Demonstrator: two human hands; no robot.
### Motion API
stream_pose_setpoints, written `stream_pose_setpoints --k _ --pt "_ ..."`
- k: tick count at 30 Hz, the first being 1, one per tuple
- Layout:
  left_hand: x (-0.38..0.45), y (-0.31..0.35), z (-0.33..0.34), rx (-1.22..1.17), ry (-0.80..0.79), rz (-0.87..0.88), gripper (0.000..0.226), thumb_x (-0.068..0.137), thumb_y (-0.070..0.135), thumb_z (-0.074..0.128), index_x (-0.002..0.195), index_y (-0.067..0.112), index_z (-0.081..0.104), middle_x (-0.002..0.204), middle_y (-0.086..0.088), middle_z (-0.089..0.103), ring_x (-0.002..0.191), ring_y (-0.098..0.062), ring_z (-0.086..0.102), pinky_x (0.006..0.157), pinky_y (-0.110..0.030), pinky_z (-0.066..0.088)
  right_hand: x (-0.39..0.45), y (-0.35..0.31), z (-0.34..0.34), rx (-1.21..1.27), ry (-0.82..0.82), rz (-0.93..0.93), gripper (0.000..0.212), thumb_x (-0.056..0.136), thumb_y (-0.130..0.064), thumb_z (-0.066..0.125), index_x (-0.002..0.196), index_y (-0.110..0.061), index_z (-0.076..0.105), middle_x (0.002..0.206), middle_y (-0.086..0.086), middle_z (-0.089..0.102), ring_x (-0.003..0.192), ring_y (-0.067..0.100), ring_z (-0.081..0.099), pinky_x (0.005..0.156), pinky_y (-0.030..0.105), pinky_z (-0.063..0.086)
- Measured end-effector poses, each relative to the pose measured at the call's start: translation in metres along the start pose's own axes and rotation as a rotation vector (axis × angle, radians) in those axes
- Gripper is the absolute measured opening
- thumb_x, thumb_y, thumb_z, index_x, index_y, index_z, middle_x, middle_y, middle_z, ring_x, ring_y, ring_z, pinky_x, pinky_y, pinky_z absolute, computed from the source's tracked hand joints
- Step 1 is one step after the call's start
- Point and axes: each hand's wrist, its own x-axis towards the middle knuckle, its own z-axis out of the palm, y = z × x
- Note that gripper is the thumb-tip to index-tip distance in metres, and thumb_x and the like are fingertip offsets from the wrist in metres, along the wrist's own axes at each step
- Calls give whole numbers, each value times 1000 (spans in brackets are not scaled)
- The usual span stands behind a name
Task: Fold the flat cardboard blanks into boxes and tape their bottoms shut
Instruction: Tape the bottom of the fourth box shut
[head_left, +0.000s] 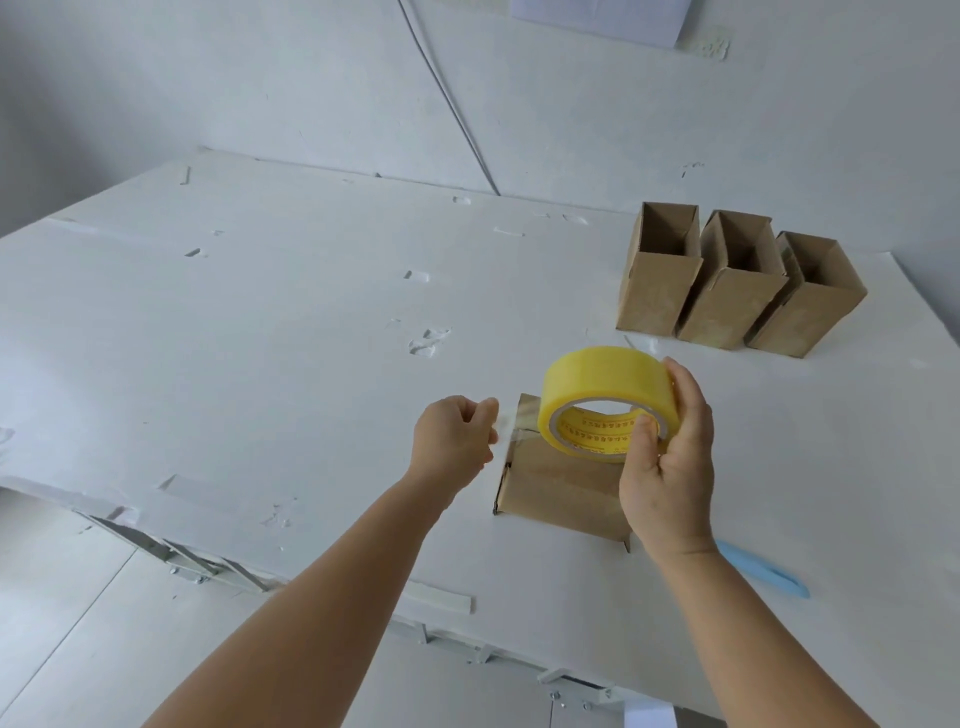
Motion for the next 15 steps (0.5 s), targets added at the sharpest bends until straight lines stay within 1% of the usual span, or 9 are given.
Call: stream_pose_setpoints --k 1,3,6,7,9,10,12,13,15 --pt "0 -2 2 19 -11 10 30 94 29 51 72 9 56 63 4 61 48 -9 53 52 -24 43 0 1 1 -1 -1 -3 51 89 -12 42 141 -12 37 119 -8 39 107 -20 38 85 -3 31" --pt "-1 -5 8 72 -36 38 31 95 28 49 70 11 50 61 4 57 54 -13 51 53 -25 40 0 2 2 3 -8 -3 52 89 -12 42 141 -12 37 118 -12 40 109 -22 36 87 -2 32" --pt "-1 -6 20 191 -44 81 32 97 27 41 70 11 41 63 2 47 60 -14 41 53 -25 32 0 3 3 6 -16 13 52 89 -14 41 141 -14 37 116 -15 40 106 -23 37 84 -3 31" --pt "1 -5 22 213 -49 84 30 98 28 40 73 11 43 66 1 48 62 -15 42 53 -25 32 1 3 3 3 -16 16 52 89 -15 41 141 -14 37 116 -13 40 105 -25 36 83 -4 31" --pt "5 -5 23 185 -89 47 25 98 32 39 89 11 49 71 -1 55 65 -18 50 56 -26 39 2 2 4 0 -22 20 52 89 -15 41 142 -14 36 118 -10 40 103 -24 37 81 -6 30" --pt "6 -4 22 154 -112 18 24 98 34 39 98 12 49 73 -3 58 62 -18 53 57 -28 42 2 2 4 -2 -23 20 52 89 -15 41 142 -15 36 119 -9 39 103 -20 39 81 -6 30" --pt "8 -1 19 157 -141 -6 24 98 35 39 105 13 46 75 -6 59 57 -19 54 56 -28 45 2 0 5 -1 -21 28 52 89 -15 40 141 -15 36 121 -8 40 104 -9 40 80 -6 30" --pt "9 0 18 195 -148 2 25 98 35 38 105 12 45 77 -7 59 59 -21 56 58 -31 48 2 0 5 -1 -18 35 53 89 -15 40 141 -15 36 121 -8 40 106 -4 41 79 -7 29" --pt "9 0 16 323 -159 -6 33 97 41 35 105 9 44 85 -10 62 72 -27 60 72 -38 54 2 0 5 -2 -19 46 53 88 -16 40 141 -15 36 122 -7 41 110 4 42 80 -6 29"
